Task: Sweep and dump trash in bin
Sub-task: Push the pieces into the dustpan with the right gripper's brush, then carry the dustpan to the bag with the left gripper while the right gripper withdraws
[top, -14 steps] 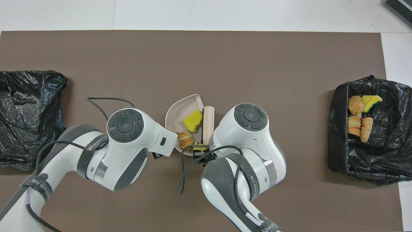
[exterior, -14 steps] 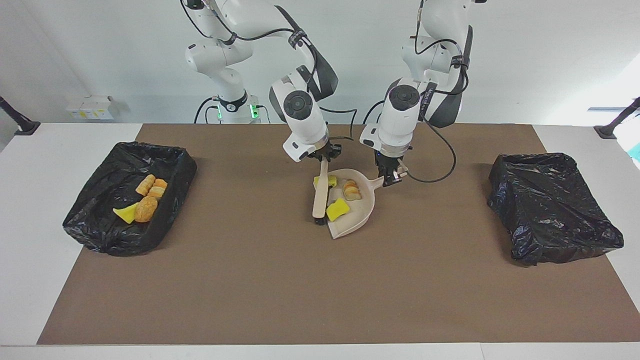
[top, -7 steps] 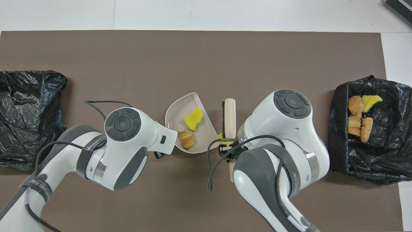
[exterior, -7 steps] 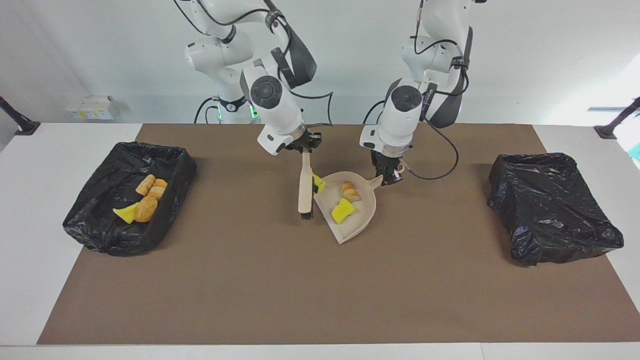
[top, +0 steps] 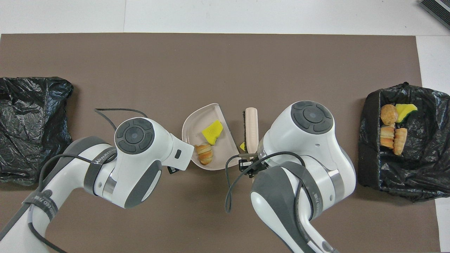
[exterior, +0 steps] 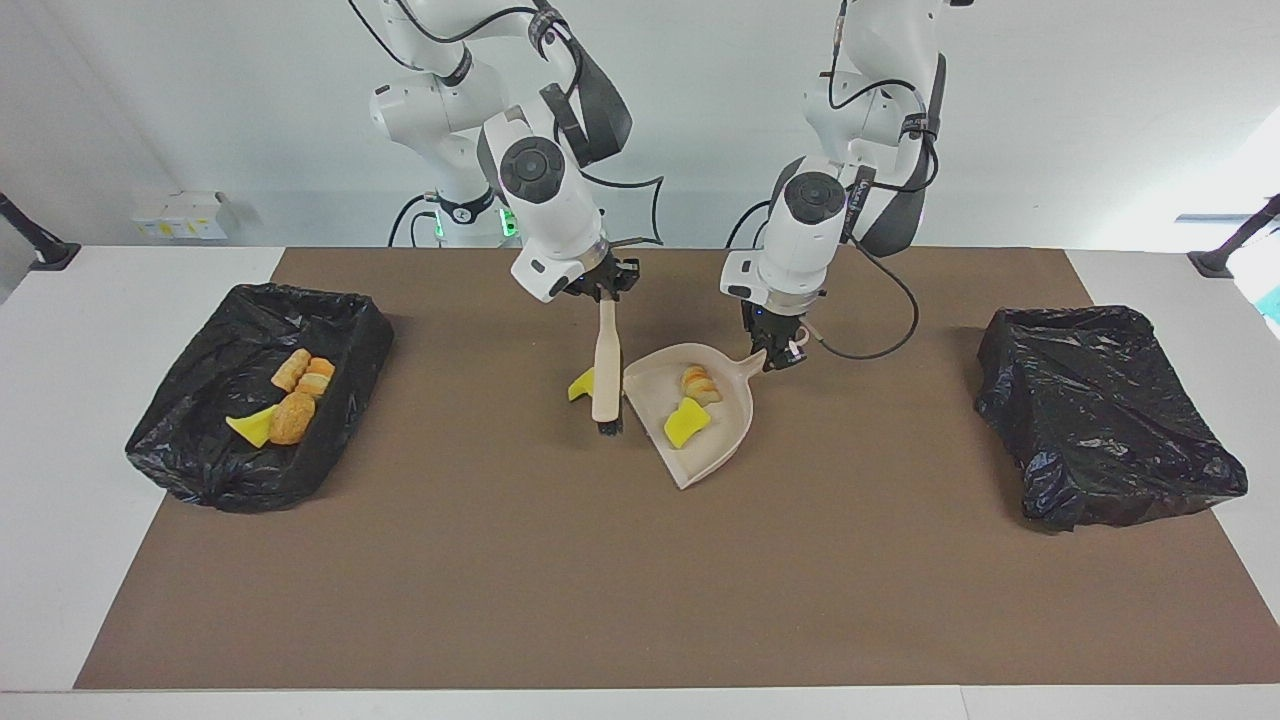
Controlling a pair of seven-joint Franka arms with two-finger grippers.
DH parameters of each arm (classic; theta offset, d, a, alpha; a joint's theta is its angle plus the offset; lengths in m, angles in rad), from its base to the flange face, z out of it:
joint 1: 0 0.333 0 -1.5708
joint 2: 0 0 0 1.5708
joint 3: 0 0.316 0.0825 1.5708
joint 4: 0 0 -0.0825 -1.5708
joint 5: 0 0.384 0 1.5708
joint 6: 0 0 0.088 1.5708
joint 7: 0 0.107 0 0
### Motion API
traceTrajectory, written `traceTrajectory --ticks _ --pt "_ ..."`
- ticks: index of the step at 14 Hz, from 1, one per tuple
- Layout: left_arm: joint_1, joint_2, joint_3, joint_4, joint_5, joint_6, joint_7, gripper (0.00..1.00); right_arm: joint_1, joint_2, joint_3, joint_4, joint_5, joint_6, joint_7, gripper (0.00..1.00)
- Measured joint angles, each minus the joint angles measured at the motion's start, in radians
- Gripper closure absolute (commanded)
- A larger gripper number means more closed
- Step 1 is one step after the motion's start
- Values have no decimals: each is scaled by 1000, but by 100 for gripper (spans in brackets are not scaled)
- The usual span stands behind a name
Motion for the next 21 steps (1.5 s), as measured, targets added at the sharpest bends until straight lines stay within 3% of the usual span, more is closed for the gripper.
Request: traceTrajectory --ticks 5,8,14,18,21 --pt "-12 0 -2 -2 0 1 65 100 -140 -108 -6 -262 -30 111 -87 100" --pt "-14 0 -2 -3 0 1 65 100 -165 -162 -4 -356 -30 167 -127 100" --pt "-14 0 -1 -3 0 1 65 100 -31 -120 10 -382 -16 288 -126 100" --pt "-14 0 1 -4 -1 1 59 100 37 -99 11 -337 185 315 -127 100" --pt "-14 0 4 -5 -2 1 23 100 58 -76 10 -304 211 319 -131 100"
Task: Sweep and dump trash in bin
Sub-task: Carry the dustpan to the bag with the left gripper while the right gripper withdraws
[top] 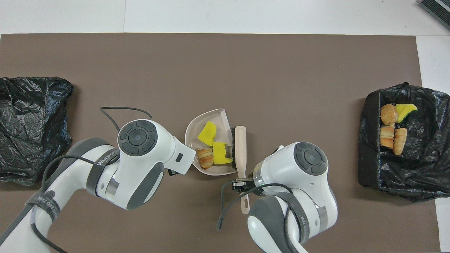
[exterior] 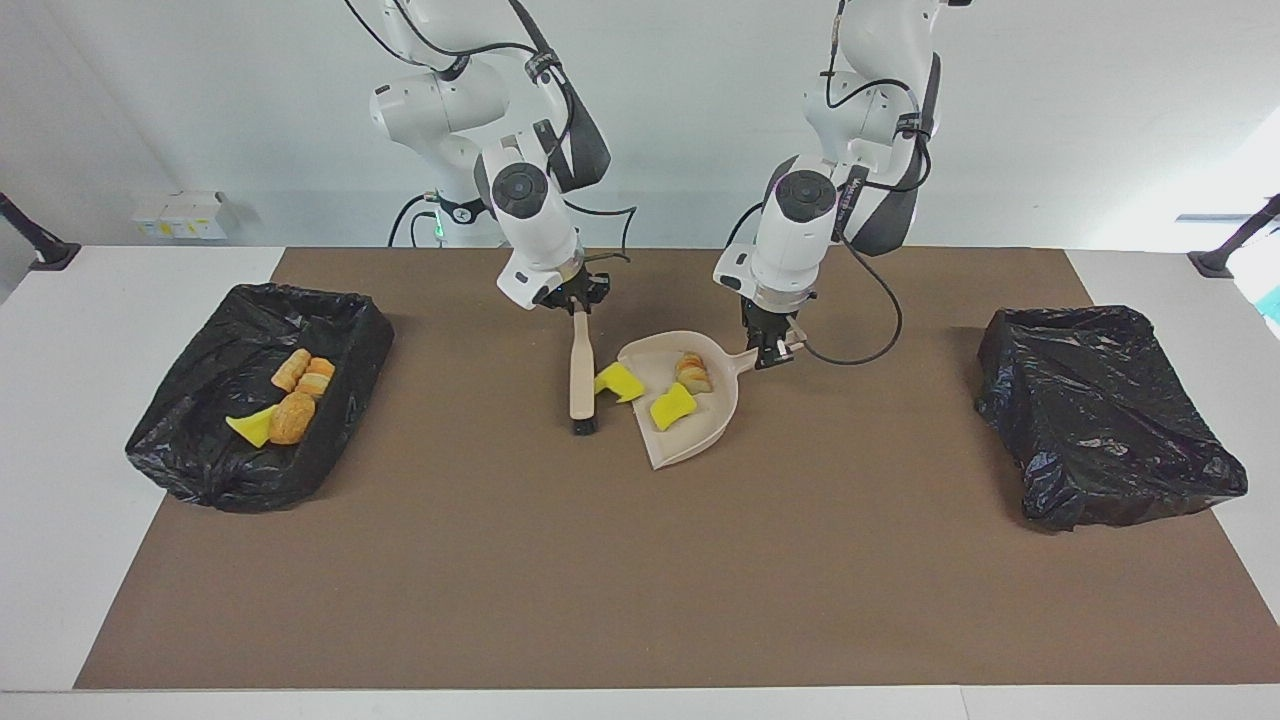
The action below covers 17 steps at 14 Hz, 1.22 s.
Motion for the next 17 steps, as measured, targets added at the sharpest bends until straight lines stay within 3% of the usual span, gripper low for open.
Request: traceTrajectory --ticks 5,9,12,17 --pt "16 -1 5 0 -2 1 -136 100 -122 2 -13 4 -134 -122 -53 100" --pt "49 -14 9 2 -2 1 -235 100 -132 -24 -12 9 -171 -160 -32 100" --pt "101 -66 13 9 -2 -17 -322 100 -36 -50 -6 11 -180 -159 104 100" --pt "267 -146 22 92 -2 -177 -336 100 218 -58 5 1 -229 -67 379 100"
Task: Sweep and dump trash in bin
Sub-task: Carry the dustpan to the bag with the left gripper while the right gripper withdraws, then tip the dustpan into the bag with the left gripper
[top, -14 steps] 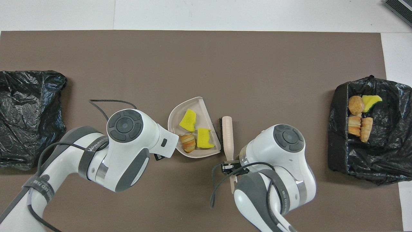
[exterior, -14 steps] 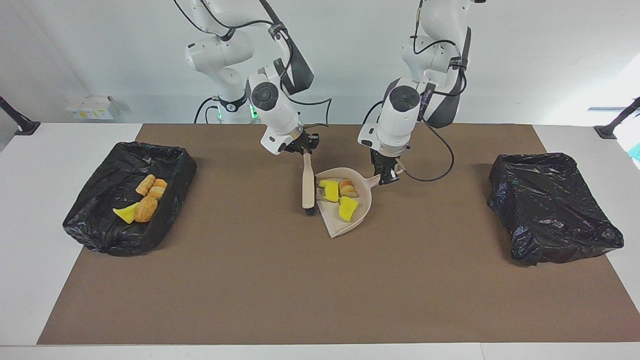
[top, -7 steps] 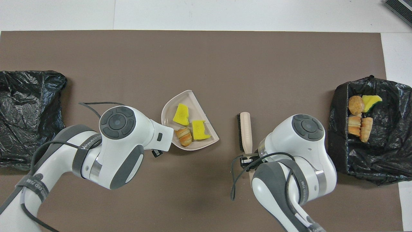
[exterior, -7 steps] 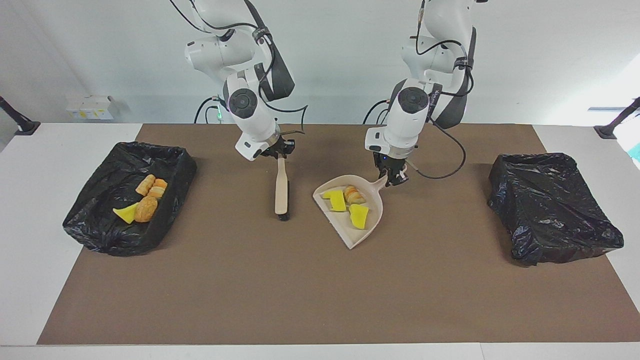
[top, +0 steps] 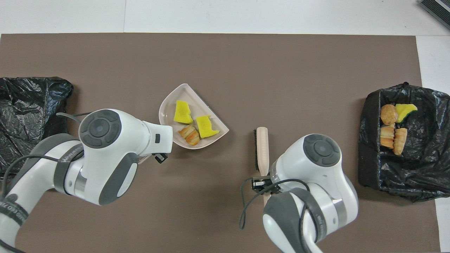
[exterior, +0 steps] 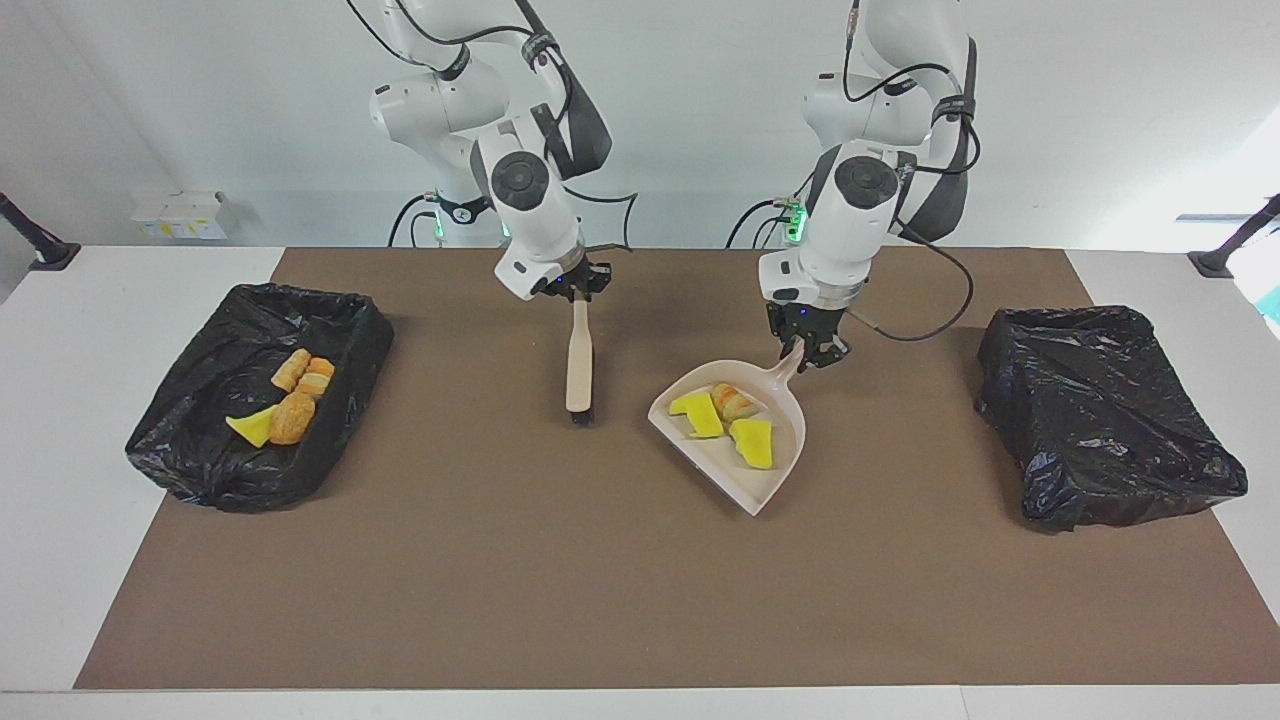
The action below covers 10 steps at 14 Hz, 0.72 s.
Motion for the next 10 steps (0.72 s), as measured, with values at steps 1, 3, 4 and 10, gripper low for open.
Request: traceTrajectory --ticks 1,3,4,10 --pt "38 -10 1 12 0 -9 0 94 36 5 0 -4 -7 7 25 100" --pt "111 -21 3 38 0 -31 1 100 94 22 1 -8 -10 25 67 100" --pt "142 -22 4 59 0 -50 1 100 122 39 1 -11 -11 50 89 100" --pt "374 -21 10 143 2 -79 153 100 159 94 -6 -9 -14 96 131 0"
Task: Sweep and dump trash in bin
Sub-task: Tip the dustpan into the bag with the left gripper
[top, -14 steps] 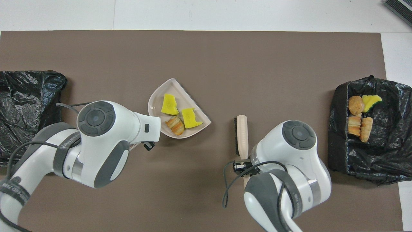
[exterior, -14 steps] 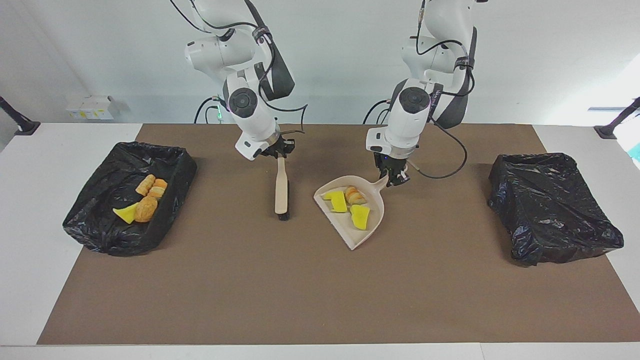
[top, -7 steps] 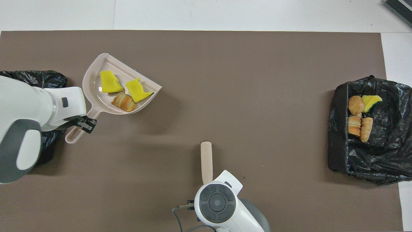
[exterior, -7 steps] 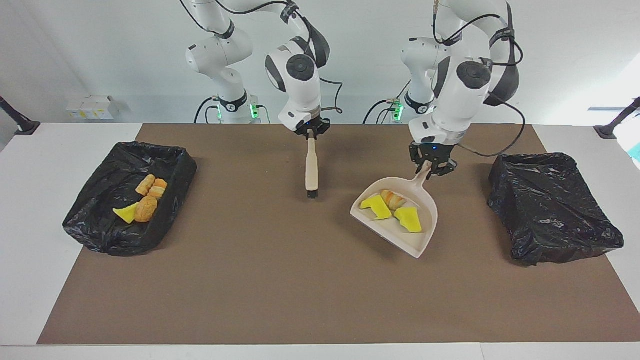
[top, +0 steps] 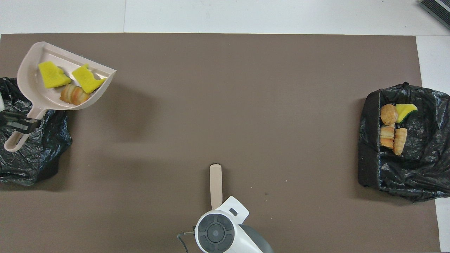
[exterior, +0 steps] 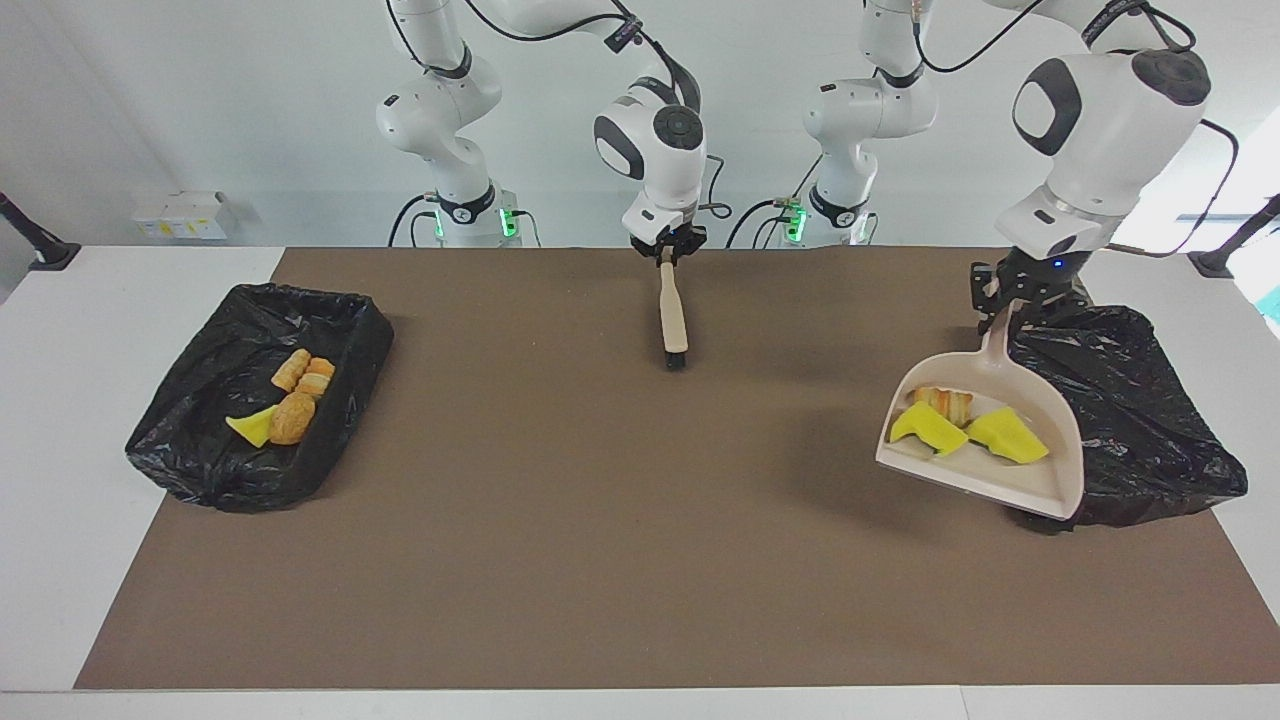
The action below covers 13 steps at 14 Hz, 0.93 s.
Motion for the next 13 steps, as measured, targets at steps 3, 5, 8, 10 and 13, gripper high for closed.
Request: traceTrajectory --ticks 3,5,8,10,13 --pt "191 4 11 16 13 2 298 100 -21 -4 -12 69 -38 -106 0 0" --pt "290 17 17 39 72 14 466 100 -68 -9 -13 148 -64 -209 -22 0" --pt "315 68 15 111 216 52 588 100 -170 -26 -14 259 -74 -363 -165 0" --pt "325 120 15 157 290 100 684 100 -247 -37 -17 335 -86 -477 -274 0" --pt "332 182 14 189 462 175 783 100 -360 -43 -19 455 -132 -626 -456 0"
